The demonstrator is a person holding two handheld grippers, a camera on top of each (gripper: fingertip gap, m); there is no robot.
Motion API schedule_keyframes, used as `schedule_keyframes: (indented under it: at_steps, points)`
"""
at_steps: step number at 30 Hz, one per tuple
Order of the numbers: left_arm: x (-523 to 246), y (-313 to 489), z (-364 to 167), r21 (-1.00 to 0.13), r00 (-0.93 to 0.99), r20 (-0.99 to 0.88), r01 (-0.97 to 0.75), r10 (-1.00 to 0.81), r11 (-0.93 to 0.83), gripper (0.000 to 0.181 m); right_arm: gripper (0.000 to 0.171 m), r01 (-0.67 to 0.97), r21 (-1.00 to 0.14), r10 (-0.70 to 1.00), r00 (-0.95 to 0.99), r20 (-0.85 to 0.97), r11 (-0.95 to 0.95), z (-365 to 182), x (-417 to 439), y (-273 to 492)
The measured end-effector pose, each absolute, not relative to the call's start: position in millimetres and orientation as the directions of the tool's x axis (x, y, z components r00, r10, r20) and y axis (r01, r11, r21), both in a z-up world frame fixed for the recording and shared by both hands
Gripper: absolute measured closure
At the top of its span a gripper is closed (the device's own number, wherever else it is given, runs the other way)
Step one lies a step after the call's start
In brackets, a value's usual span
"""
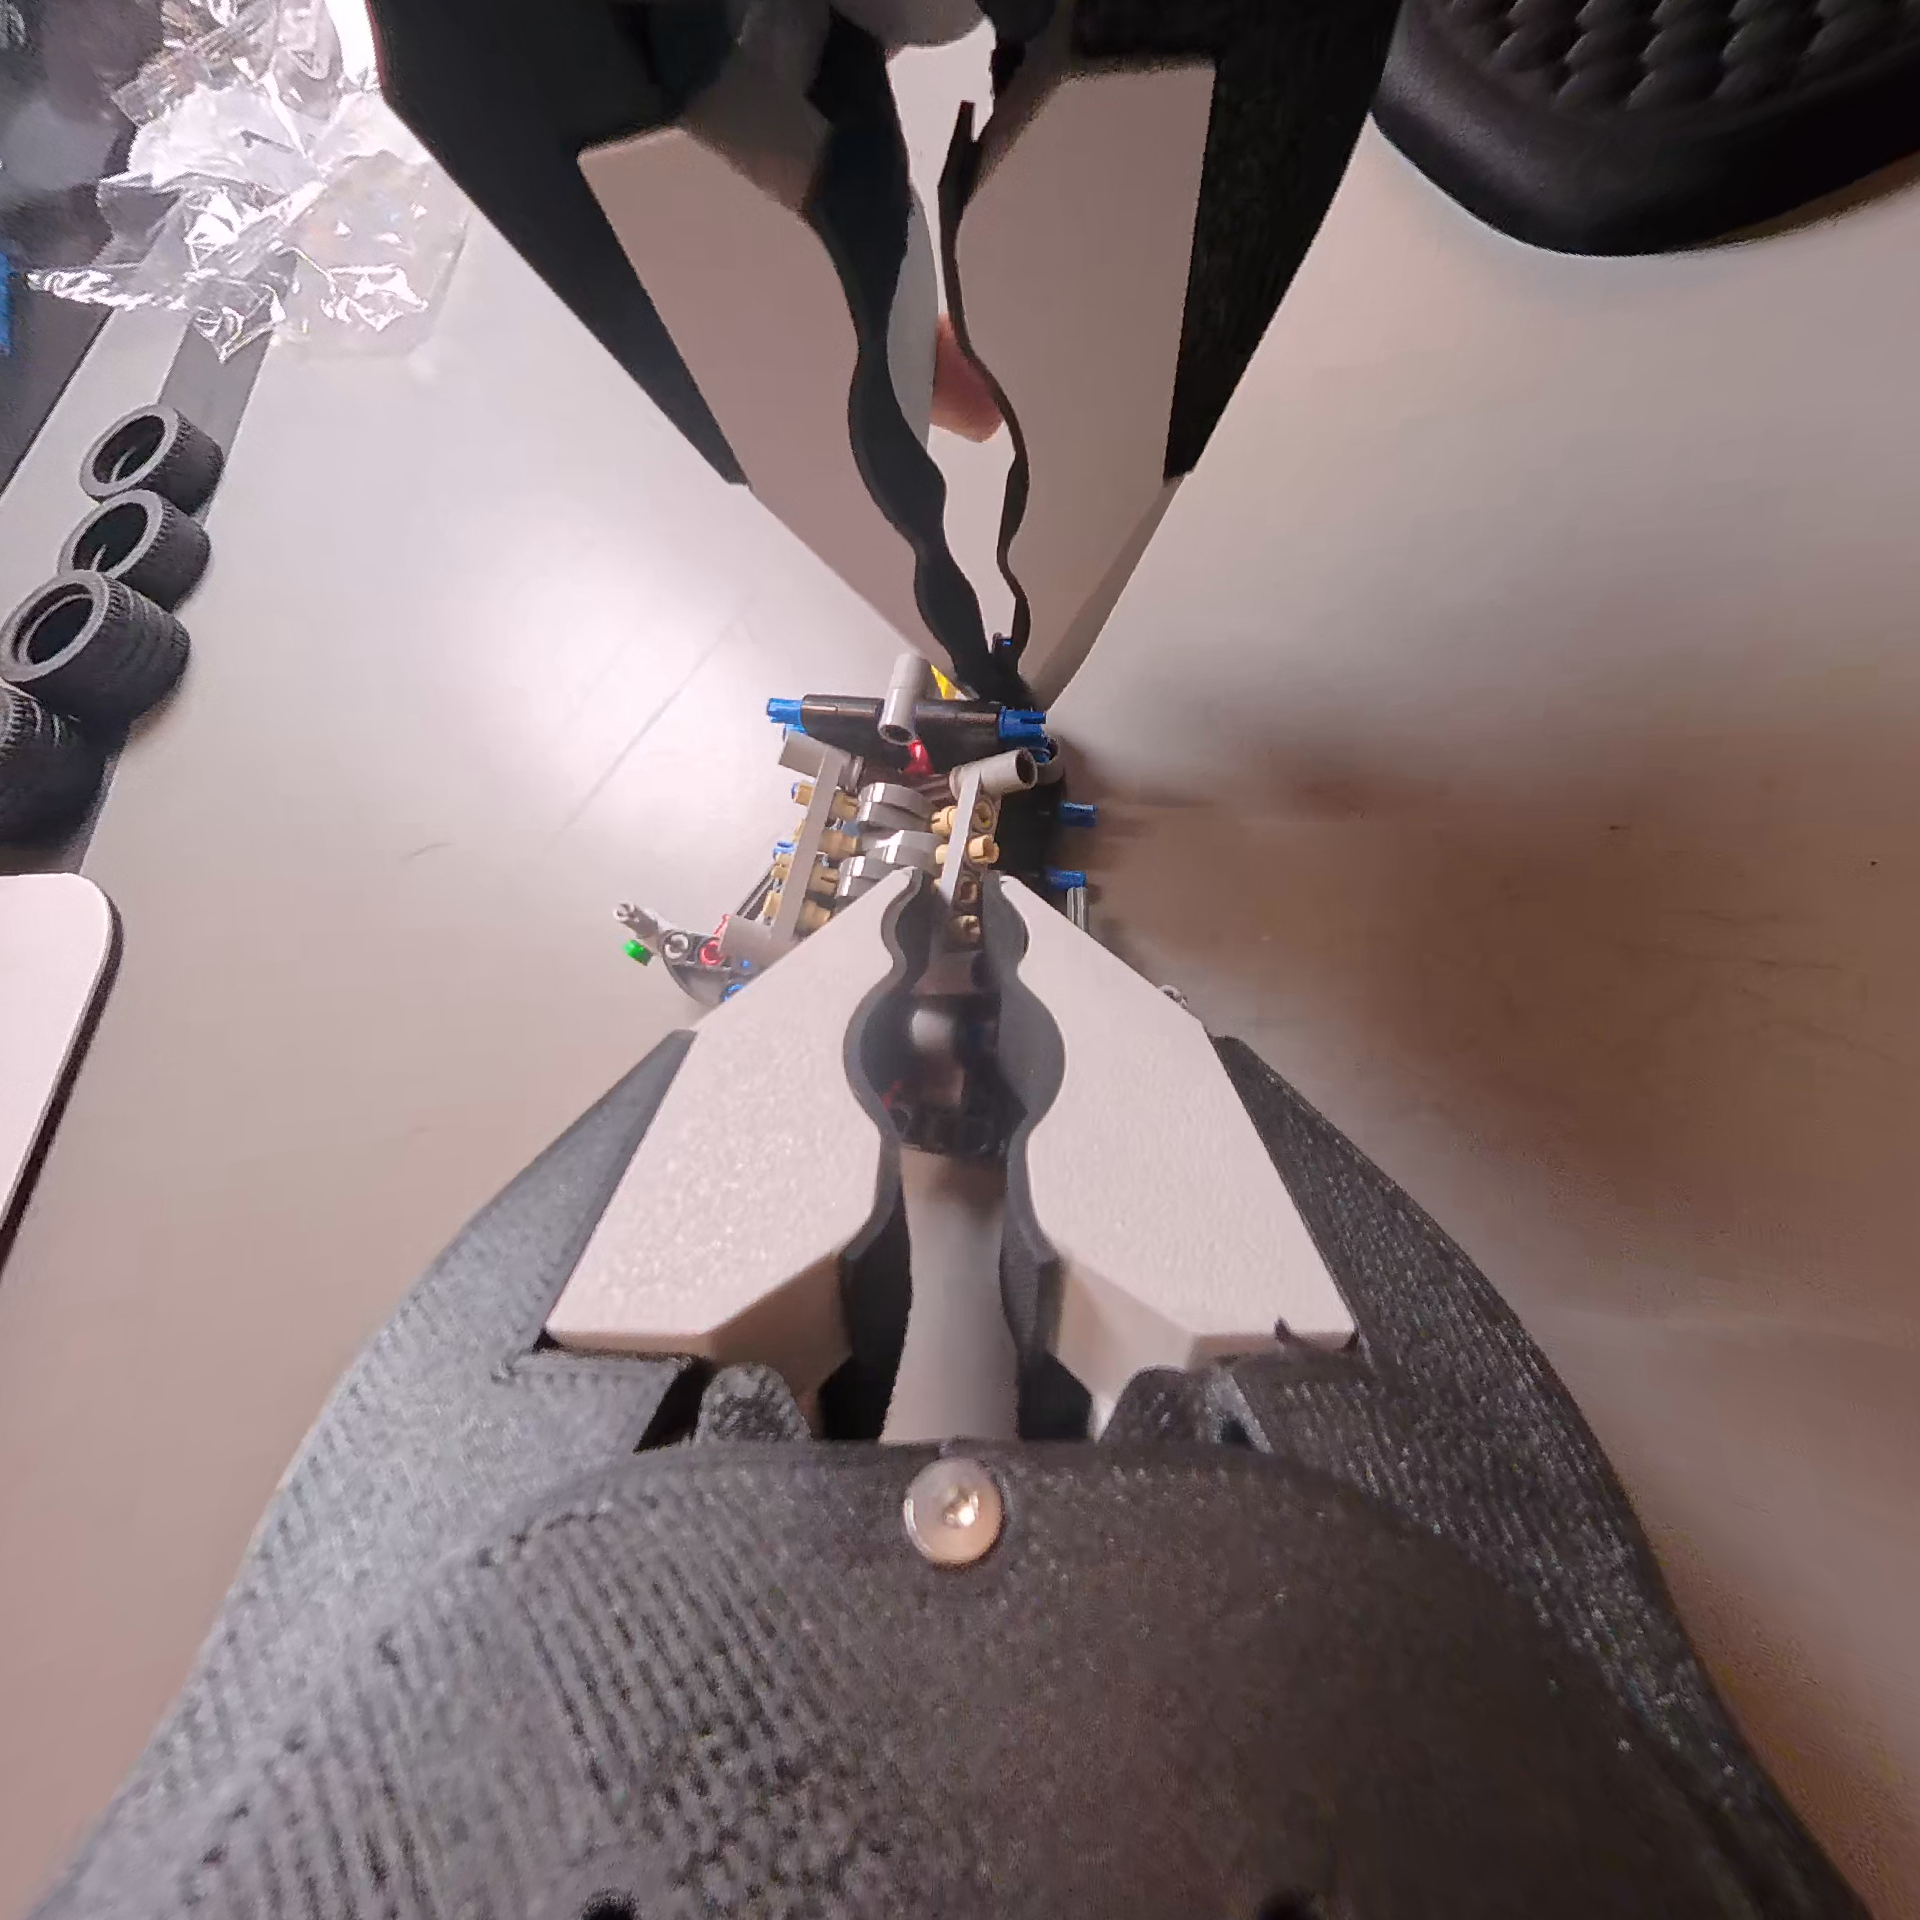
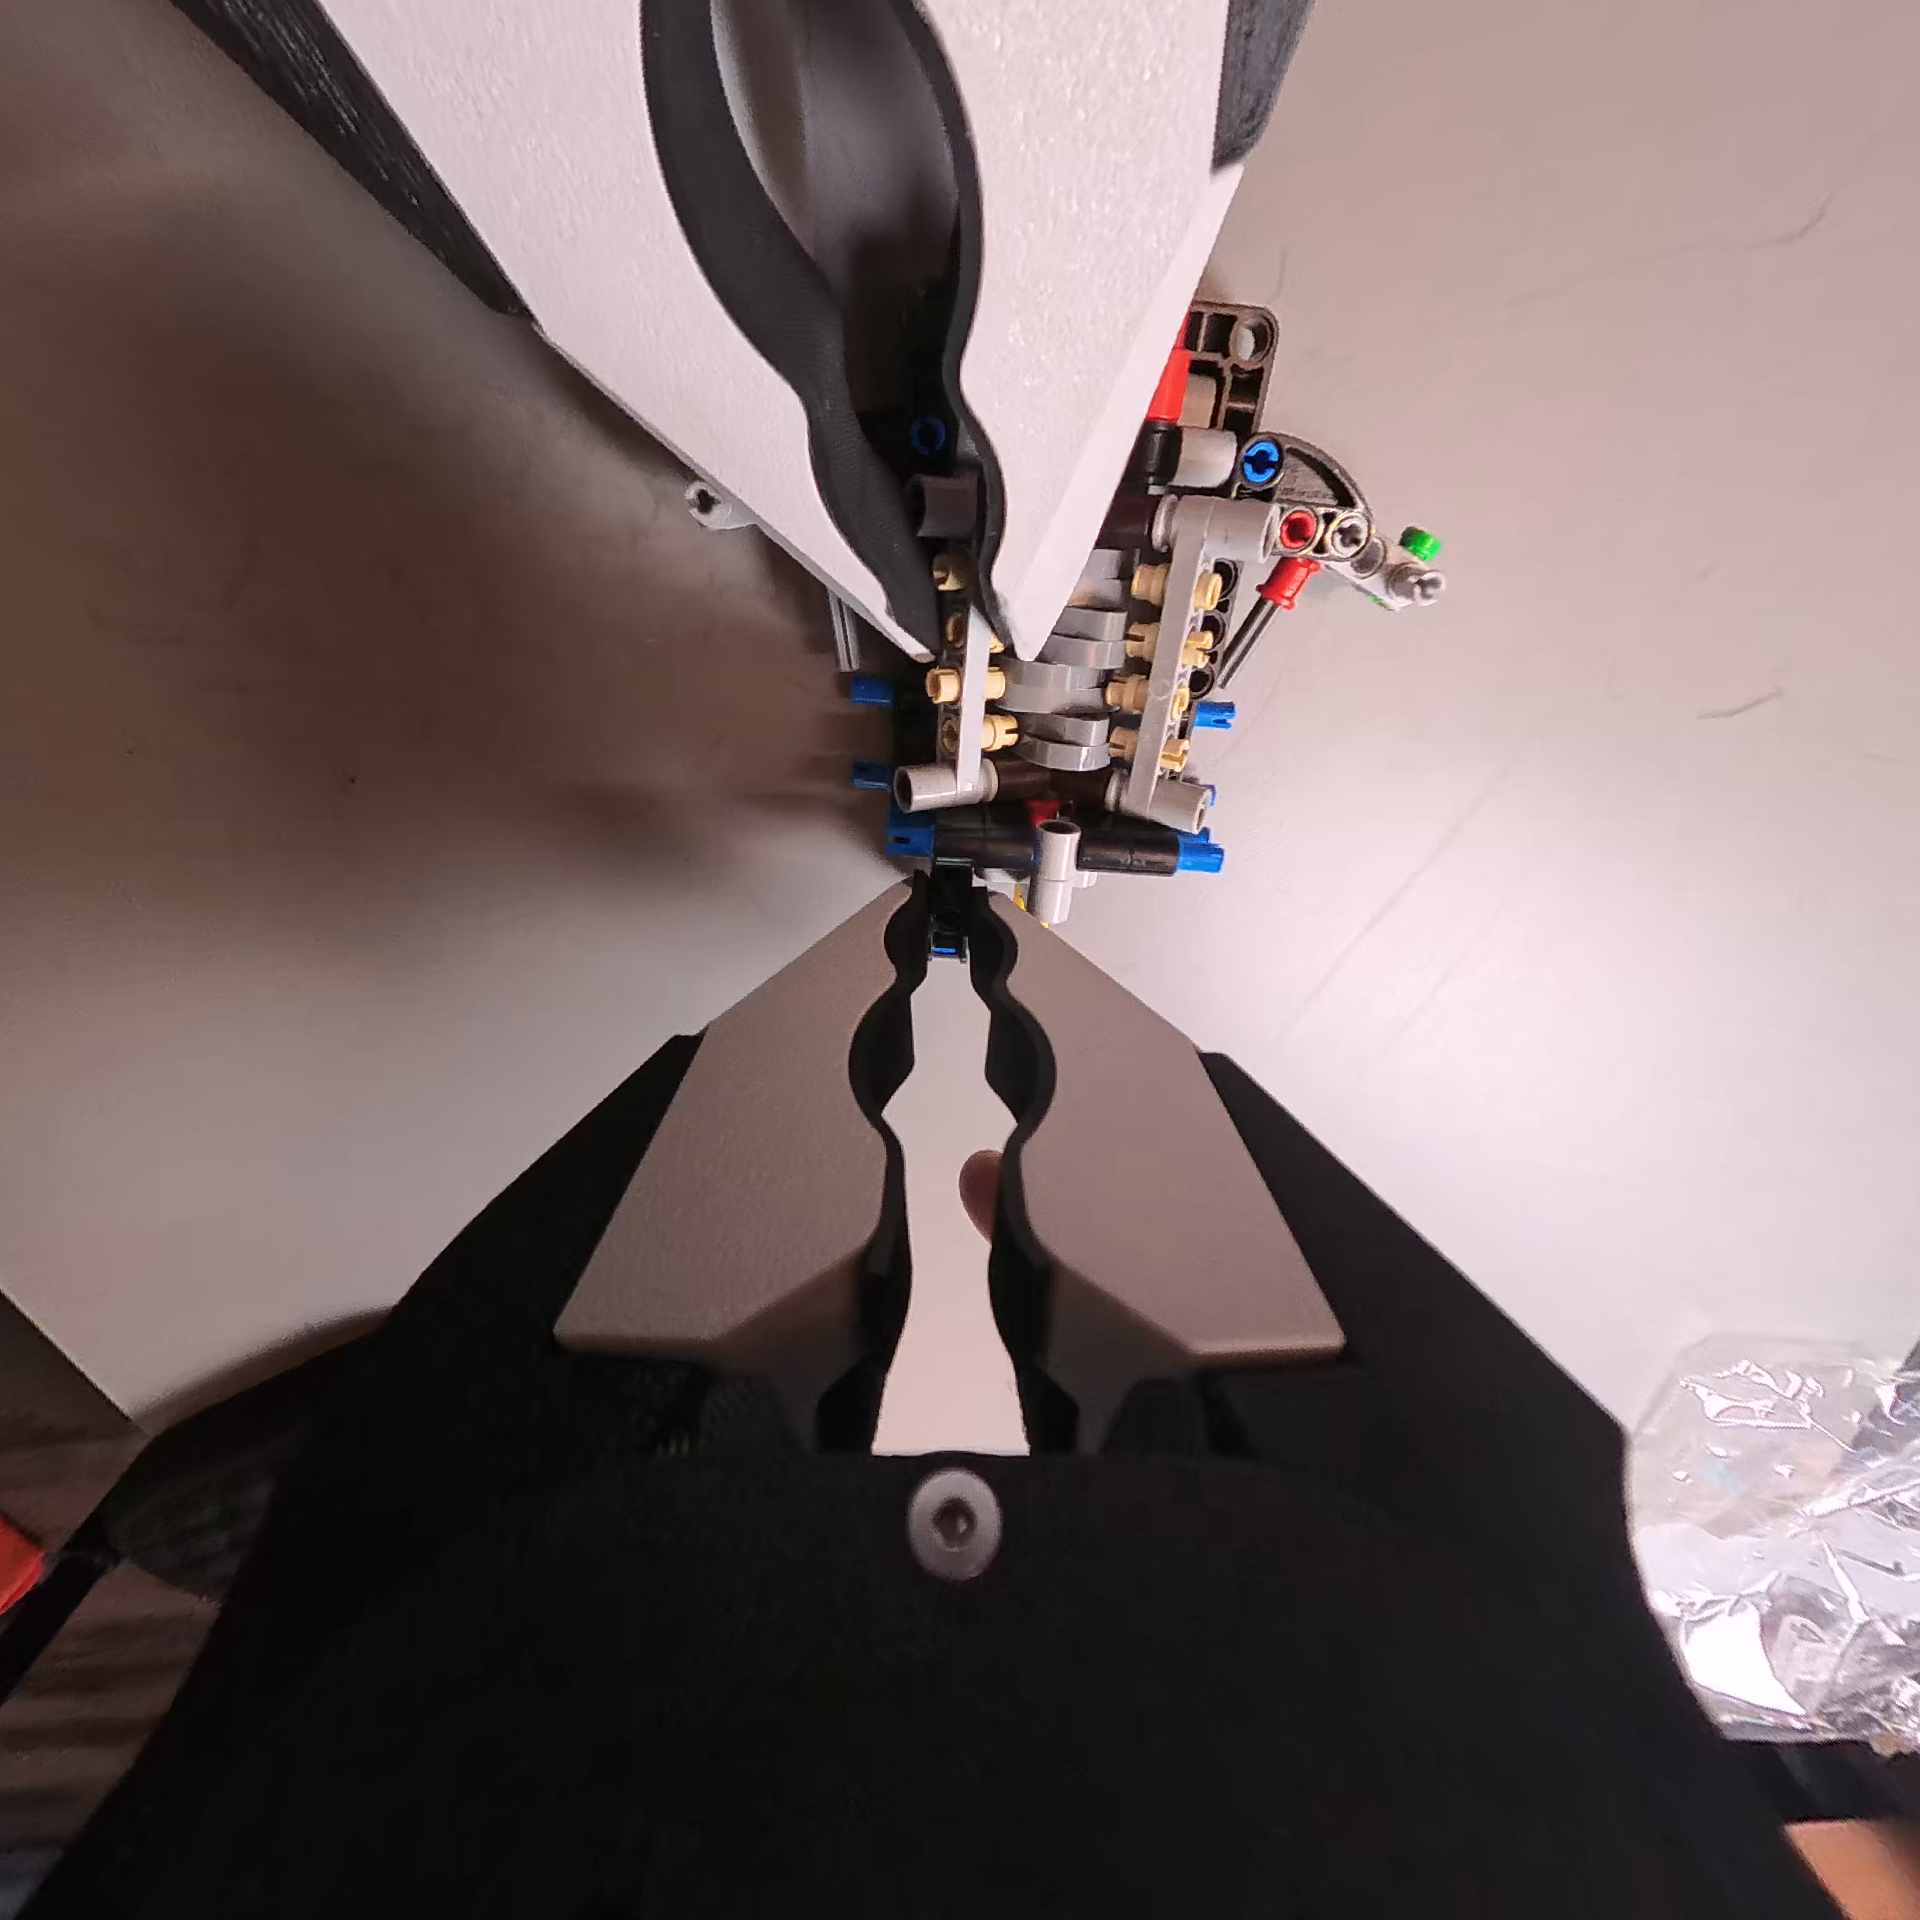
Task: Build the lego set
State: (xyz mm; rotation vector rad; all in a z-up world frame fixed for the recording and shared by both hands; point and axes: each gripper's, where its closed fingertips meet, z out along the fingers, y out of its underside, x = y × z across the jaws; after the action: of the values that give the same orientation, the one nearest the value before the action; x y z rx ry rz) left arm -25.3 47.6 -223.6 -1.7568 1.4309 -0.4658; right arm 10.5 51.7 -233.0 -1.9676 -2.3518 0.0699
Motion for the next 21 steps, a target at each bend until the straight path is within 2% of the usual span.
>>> schedule_keyframes:
  at_steps: [21]
  points:
    - [-27.3, 48.8, -224.1, -0.766, 0.29, -0.201, -0.641, -0.936, -0.035, 0.173, 0.168, 0.969, -0.062, 0.971, -0.238, 0.023, 0.239, -234.9, 7.9, 52.6]
